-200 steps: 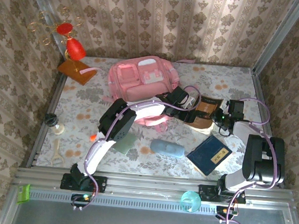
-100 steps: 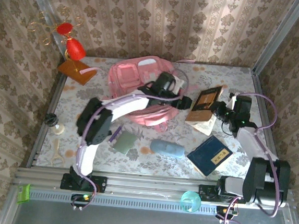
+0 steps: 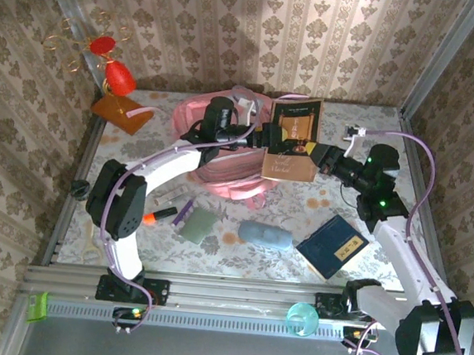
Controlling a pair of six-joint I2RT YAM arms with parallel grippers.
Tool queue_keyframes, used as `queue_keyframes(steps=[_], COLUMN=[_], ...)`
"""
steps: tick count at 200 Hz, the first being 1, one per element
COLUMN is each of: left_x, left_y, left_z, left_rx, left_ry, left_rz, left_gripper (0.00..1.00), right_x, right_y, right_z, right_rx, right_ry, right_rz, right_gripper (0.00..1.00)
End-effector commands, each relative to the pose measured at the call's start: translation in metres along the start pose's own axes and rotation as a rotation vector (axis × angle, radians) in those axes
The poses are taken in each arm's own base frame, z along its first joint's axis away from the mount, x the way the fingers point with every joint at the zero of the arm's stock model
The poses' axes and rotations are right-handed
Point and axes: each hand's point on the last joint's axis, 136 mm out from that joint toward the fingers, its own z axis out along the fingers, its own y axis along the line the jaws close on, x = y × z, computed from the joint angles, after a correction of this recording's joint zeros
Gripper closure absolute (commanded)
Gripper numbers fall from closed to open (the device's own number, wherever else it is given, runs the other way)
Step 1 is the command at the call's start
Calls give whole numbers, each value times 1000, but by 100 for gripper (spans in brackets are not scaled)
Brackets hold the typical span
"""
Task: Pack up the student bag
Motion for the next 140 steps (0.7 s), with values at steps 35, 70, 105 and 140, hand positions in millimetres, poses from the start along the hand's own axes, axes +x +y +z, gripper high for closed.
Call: queue_keyframes(steps=[35, 70, 105, 140], left_x=[-8, -12, -18, -22], left_y=[-42, -45, -45, -54], left_z=[0, -6, -16, -28], left_rx=[230, 237, 229, 253], left_ry=[-30, -44, -74, -88], left_rz=[-20, -7, 0, 20], left_gripper=[25, 54, 70, 86], right_x=[-15, -9, -1, 7], right_y=[34, 16, -10, -55], right_z=[10, 13, 17, 14], right_rx=[-118, -52, 55, 232], right_ry=[-38, -23, 9, 49], right_rz=[-76, -88, -91, -48], right_gripper=[100, 100, 100, 64])
